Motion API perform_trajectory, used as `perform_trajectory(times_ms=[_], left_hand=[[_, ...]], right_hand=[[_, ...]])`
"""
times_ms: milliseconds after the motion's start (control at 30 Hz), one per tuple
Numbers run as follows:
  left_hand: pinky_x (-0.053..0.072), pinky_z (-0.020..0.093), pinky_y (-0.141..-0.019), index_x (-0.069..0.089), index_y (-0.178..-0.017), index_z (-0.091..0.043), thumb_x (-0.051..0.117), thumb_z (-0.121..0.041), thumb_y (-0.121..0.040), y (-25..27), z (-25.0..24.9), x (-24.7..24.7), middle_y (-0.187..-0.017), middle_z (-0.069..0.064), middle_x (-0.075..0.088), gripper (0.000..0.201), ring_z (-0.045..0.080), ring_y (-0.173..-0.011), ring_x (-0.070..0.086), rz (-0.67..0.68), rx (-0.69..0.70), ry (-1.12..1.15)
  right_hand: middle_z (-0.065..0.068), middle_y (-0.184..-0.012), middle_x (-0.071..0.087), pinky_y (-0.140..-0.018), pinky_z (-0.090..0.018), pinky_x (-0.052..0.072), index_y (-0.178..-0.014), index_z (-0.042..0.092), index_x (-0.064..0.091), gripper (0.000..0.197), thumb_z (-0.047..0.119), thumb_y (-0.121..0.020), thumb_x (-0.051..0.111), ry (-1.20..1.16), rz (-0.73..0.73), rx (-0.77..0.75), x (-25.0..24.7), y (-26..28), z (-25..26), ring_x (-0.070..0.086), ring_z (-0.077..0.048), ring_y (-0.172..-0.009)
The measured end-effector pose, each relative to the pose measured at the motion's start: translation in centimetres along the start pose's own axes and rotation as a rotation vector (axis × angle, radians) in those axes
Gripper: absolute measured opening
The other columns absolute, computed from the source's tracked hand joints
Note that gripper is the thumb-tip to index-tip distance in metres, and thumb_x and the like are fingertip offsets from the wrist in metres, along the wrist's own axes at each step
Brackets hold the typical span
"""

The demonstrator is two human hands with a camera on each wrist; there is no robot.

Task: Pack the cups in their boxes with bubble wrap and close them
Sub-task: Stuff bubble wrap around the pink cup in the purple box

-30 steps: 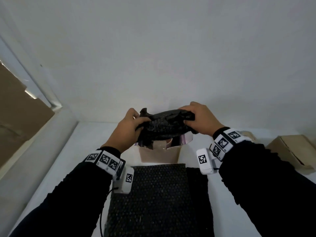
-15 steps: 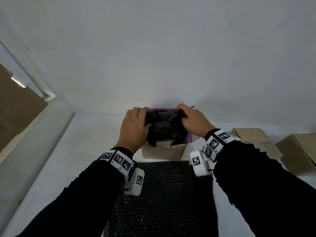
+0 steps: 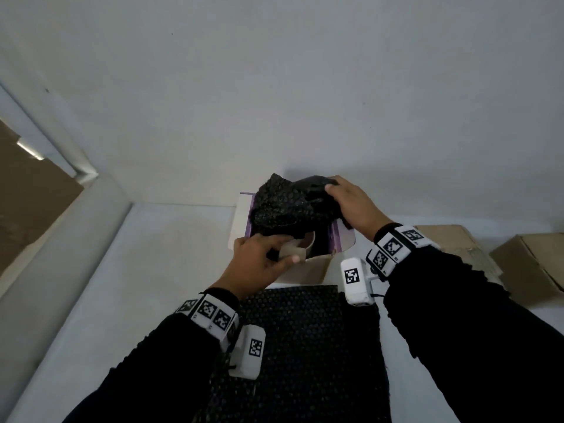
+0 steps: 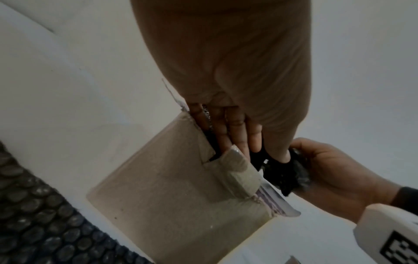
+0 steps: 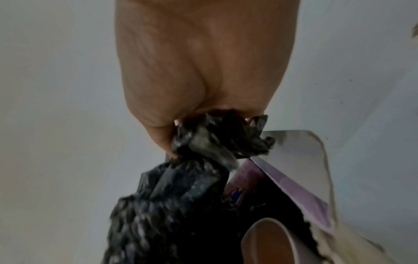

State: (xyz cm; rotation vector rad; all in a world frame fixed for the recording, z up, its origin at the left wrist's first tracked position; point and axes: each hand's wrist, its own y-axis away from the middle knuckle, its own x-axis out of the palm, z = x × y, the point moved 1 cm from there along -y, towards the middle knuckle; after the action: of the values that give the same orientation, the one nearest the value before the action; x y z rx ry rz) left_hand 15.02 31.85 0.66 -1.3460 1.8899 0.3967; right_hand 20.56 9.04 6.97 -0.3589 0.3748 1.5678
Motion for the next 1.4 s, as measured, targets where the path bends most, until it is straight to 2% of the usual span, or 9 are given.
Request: perform_trajectory(times_ms=[100,333,467,667,767,867,967,1133,1400], left_hand=[[0.055,0.028,-0.077,0.065,-0.110,-0.026,0.073,-0.037,-0.084,0.9,-0.8,-0.4,-0.090,-0.012,0.072,0.030,0.006,-0.086,0.067,0.016,0.056,0.292],[0.054,0.028,-0.070,0.062,-0.115,-0.034,0.064,-0.045,-0.084,2.7,-1.3,-0.7,-0.088,-0.017,0.071,0.033,-0.002,-0.079,0.065,0.148,0.255,-0.114],[0.050,0.034,-0.071,0.067,-0.104,-0.019,0.067,-0.027,-0.085,0.5,-2.2,-2.5,-0.095,-0.004,0.063,0.020,0.012,-0.084,0.059,-0.178,0.376,-0.217],[0.035,0.040,-0.106,0.009,-0.155,-0.026,0.076,-0.018,-0.066,-4.3,-1.5,-3.0,-0.161,0.011,0.003,0.111,0.033,-0.141,0.027,0.125,0.238,-0.350],[0.046,0.036,-0.092,-0.007,-0.154,-0.029,0.073,-0.010,-0.072,-5.2,-1.0,-1.9,-0.135,0.011,0.051,0.116,0.028,-0.113,0.053,0.253,0.135,-0.353],[0.049,0.043,-0.076,0.037,-0.147,-0.025,0.067,-0.011,-0.075,-4.9,0.2,-1.1,-0.102,0.007,0.065,0.079,0.029,-0.089,0.059,0.247,0.200,-0.460],[0.050,0.043,-0.077,0.073,-0.098,-0.017,0.068,-0.014,-0.069,-4.0,0.7,-1.2,-0.100,0.008,0.062,0.029,0.033,-0.092,0.058,0.203,0.290,-0.512],[0.040,0.050,-0.102,0.066,-0.091,-0.016,0.050,-0.050,-0.074,-1.8,1.3,-1.7,-0.140,0.018,0.047,0.041,0.042,-0.127,0.043,0.150,0.260,-0.580],[0.040,0.036,-0.082,0.063,-0.121,-0.021,0.062,-0.025,-0.081,-2.5,0.1,-1.8,-0.102,0.003,0.063,0.040,0.028,-0.093,0.058,0.289,0.201,-0.630]], right_hand=[[-0.005,-0.111,0.064,-0.093,-0.029,0.045,-0.121,0.013,0.059,0.026,0.010,-0.096,0.051,0.020,0.129,-0.026,0.5,0.7,-0.3,0.059,-0.019,-0.105],[0.004,-0.121,0.058,-0.101,-0.045,0.035,-0.122,0.039,0.061,0.041,0.013,-0.090,0.061,0.646,0.411,-0.220,2.0,1.5,-1.4,0.051,-0.022,-0.116],[0.005,-0.114,0.055,-0.095,-0.042,0.026,-0.115,0.043,0.065,0.050,0.005,-0.084,0.054,0.858,0.473,-0.289,2.9,1.8,-1.2,0.043,-0.023,-0.110],[0.009,-0.111,0.058,-0.092,-0.038,0.029,-0.106,0.038,0.072,0.028,0.022,-0.085,0.065,0.908,0.489,-0.382,3.3,1.7,-1.3,0.042,-0.021,-0.111],[0.009,-0.107,0.051,-0.096,-0.041,0.023,-0.106,0.042,0.069,0.028,0.039,-0.079,0.062,0.930,0.501,-0.342,3.4,1.8,-1.7,0.038,-0.022,-0.113],[0.007,-0.125,0.046,-0.106,-0.044,0.010,-0.103,0.046,0.063,0.034,0.060,-0.079,0.045,0.867,0.470,-0.221,3.0,1.7,-2.0,0.028,-0.021,-0.125],[-0.002,-0.139,0.041,-0.108,-0.046,0.010,-0.119,0.036,0.050,0.034,0.051,-0.089,0.045,0.991,0.455,-0.150,2.5,1.4,-1.9,0.025,-0.025,-0.133],[-0.004,-0.121,0.057,-0.094,-0.043,0.019,-0.137,0.032,0.035,0.059,0.046,-0.083,0.055,1.066,0.499,-0.138,2.6,1.2,-1.3,0.033,-0.027,-0.123],[-0.002,-0.104,0.063,-0.092,-0.040,0.033,-0.112,0.025,0.062,0.027,0.035,-0.087,0.062,1.182,0.444,-0.307,3.9,1.0,-1.0,0.047,-0.025,-0.108]])
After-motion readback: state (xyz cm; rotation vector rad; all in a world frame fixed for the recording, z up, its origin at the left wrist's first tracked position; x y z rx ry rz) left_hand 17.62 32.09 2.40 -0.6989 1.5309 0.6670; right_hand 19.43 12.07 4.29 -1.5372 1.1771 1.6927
